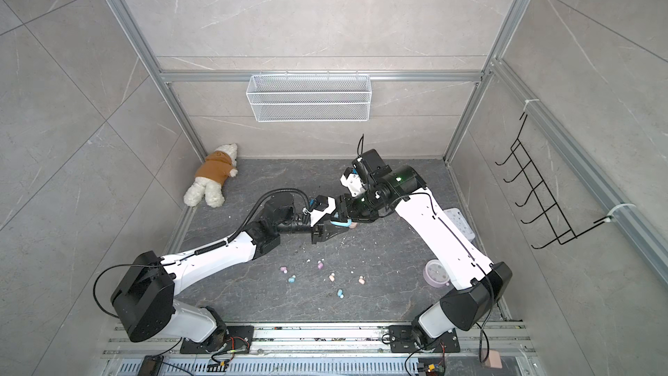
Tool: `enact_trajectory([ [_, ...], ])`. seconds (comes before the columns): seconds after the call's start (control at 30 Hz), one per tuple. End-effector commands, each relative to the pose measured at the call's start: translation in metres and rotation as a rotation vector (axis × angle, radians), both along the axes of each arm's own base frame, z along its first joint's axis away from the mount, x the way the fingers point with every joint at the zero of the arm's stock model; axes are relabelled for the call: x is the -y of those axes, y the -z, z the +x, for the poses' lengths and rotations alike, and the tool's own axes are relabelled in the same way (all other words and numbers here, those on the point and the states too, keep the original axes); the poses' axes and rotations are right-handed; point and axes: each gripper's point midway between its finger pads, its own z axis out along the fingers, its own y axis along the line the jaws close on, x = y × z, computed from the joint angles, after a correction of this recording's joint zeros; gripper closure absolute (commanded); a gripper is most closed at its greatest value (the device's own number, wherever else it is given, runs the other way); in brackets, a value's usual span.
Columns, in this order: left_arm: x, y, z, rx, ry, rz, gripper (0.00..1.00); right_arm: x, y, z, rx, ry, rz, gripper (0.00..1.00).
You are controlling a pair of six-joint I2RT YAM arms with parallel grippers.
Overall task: Insert wireless bluetooth earbuds into charging case
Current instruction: Pick up the charging case from the center of the table.
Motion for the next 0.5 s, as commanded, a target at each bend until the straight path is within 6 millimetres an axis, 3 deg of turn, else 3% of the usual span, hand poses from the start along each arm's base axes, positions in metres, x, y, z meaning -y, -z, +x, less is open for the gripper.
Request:
enact_trajectory([
  [0.0,0.0004,-0.0039,-0.0072,0.044,0.037,-0.002,0.51,-0.0002,-0.0168,-0.0003,0.041,0.010,0.028,0.54],
  [0.23,-0.0004,-0.0049,-0.0077,0.048,0.035,-0.003,0.49,-0.0032,-0.0158,-0.0003,0.031,0.002,0.037,0.54],
  [0.47,0.0000,-0.0080,-0.0077,0.057,0.038,-0.008,0.56,-0.0037,-0.0156,0.0005,0.031,0.004,0.038,0.54],
])
